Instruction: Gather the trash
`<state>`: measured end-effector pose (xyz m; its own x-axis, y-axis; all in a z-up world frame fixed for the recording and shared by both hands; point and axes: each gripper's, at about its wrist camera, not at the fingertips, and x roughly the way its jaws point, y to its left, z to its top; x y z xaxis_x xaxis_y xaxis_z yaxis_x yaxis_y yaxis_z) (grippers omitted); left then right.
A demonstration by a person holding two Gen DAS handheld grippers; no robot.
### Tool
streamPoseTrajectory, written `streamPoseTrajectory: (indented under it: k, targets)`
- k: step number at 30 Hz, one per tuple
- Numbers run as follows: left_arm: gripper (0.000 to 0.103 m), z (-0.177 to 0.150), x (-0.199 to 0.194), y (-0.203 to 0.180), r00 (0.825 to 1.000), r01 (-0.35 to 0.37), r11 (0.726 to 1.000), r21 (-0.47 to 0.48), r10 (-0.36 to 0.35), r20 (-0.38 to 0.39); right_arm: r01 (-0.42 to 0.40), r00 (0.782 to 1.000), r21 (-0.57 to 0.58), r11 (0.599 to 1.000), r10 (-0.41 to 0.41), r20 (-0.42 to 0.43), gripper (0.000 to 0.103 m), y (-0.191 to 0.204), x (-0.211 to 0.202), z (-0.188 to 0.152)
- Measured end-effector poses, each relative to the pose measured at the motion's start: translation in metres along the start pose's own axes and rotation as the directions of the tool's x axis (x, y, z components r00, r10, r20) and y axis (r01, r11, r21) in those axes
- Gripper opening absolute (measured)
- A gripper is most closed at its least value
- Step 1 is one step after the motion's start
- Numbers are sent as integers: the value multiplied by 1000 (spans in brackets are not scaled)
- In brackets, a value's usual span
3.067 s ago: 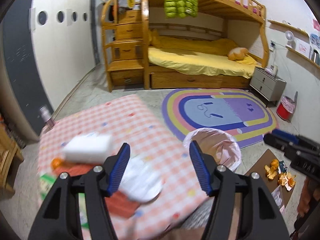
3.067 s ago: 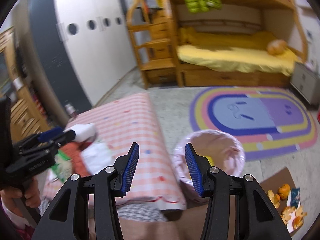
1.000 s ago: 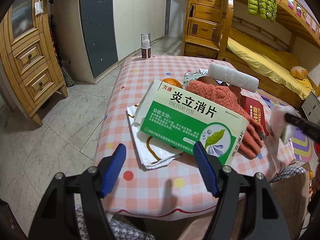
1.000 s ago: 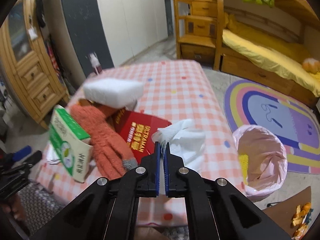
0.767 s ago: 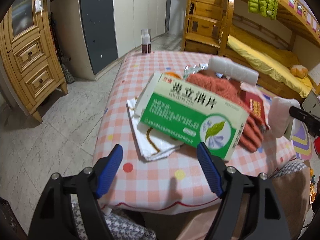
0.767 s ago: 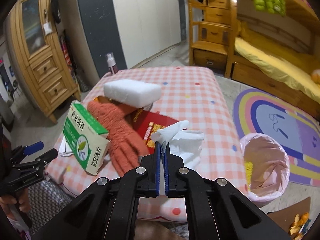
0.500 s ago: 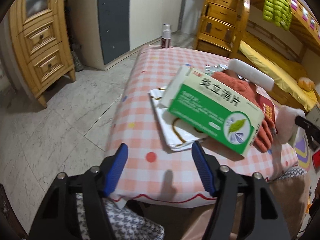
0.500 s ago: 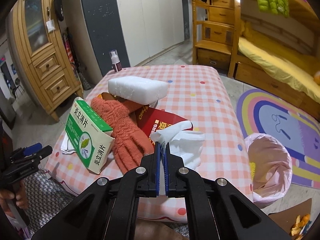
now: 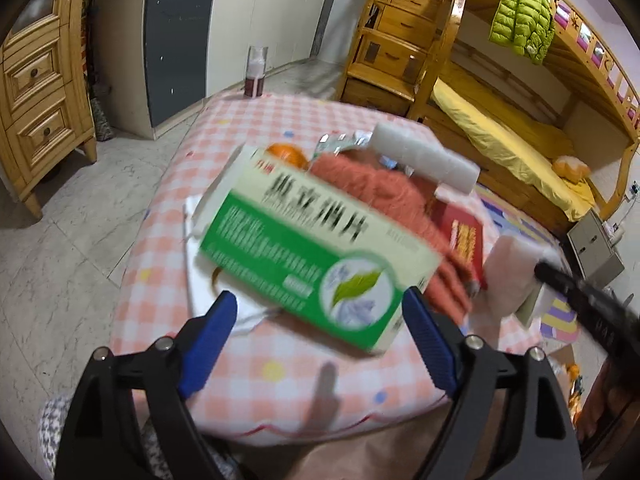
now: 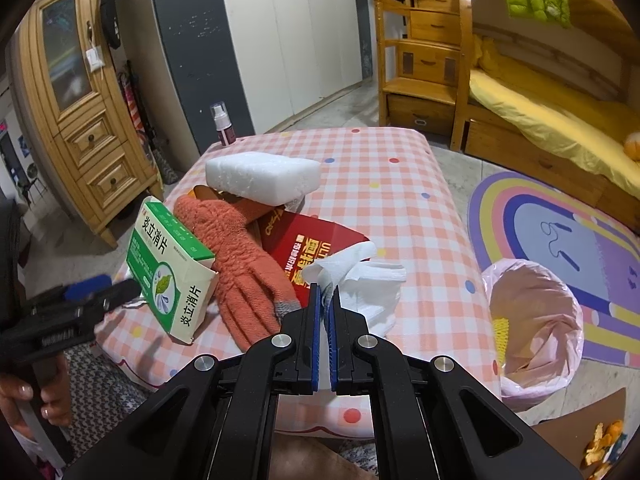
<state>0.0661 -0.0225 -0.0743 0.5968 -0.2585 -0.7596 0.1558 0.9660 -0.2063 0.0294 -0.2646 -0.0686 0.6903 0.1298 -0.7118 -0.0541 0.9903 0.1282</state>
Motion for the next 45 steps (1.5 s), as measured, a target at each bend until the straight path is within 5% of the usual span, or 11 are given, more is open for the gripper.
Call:
streamPoseTrajectory:
  k: [8, 16, 19, 26, 39, 45]
  targets:
    - [83, 28, 35, -38, 993, -113, 991, 65, 116, -34, -2, 1000, 9, 1000, 2, 1, 3, -4, -1, 0]
    - [83, 7, 35, -25, 980, -126, 989, 80, 137, -146, -12, 1000, 14, 1000, 12, 1, 3, -8, -2, -3]
    - [83, -4, 27, -1, 983, -67, 998, -21, 62, -172, -18, 1000, 11, 1000, 18, 0, 3, -6, -2, -4]
    - [80, -18, 30, 4, 988, 61, 996, -63, -69, -136, -24, 1000, 4, 1000, 24, -4, 3, -2, -2, -5]
    - [80, -7, 54, 10, 983, 162, 977, -141, -172, -63, -41, 999, -16, 999, 41, -15, 3, 0, 1, -7]
    - [76, 3, 57, 21, 968, 240, 946, -216, -251, -24, -41, 999, -25, 999, 40, -17, 4, 1, 1, -7]
